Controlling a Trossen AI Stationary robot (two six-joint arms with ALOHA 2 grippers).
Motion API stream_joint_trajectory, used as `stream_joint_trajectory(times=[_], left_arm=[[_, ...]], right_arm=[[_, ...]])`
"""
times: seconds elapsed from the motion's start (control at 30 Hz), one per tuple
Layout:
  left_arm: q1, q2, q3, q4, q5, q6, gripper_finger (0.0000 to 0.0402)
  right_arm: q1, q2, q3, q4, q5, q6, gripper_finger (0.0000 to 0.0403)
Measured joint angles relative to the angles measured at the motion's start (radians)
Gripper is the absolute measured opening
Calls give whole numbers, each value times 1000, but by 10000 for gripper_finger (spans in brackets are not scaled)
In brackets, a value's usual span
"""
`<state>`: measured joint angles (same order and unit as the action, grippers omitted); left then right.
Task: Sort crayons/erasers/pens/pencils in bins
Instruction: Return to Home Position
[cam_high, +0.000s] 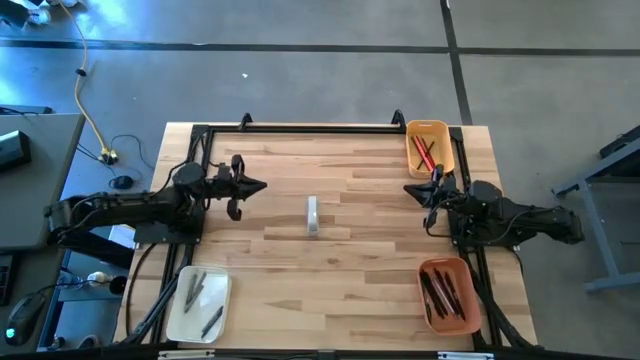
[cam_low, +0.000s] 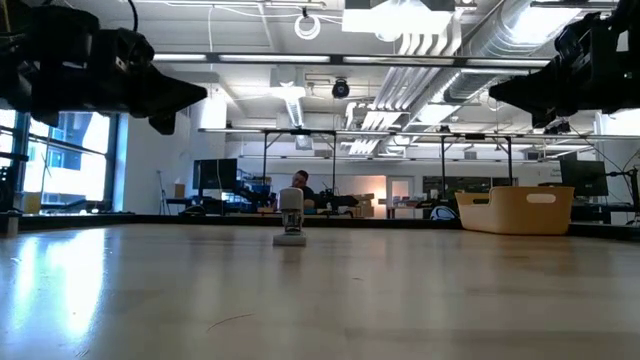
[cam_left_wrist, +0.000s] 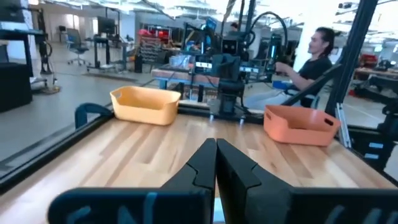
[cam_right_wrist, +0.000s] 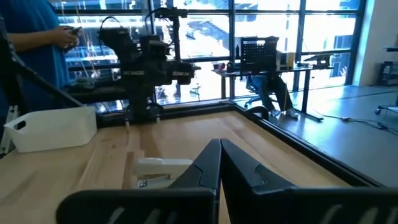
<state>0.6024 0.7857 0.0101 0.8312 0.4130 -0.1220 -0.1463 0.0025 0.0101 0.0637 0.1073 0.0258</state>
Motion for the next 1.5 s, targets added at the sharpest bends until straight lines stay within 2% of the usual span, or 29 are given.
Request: stream_joint_trajectory(times=[0.27, 0.57, 0.8, 0.97, 1.13, 1.5], left_arm=[[-54, -233, 0, -229, -77, 3, 0], [-148, -538, 1, -551, -220, 44, 0], [-173, -780, 2, -801, -246, 36, 0], [-172, -783, 13, -799, -245, 47, 0], [-170, -783, 12, -813, -253, 24, 0], [-170, -783, 12, -818, -271, 28, 0]], right_arm=[[0, 0, 0, -1, 33, -4, 0], [0, 0, 0, -8, 34, -9, 0], [0, 0, 0, -23, 50, -49, 0], [0, -1, 0, -23, 43, -60, 0], [-8, -2, 0, -35, -18, -57, 0], [-125, 0, 0, -38, -28, -24, 0]])
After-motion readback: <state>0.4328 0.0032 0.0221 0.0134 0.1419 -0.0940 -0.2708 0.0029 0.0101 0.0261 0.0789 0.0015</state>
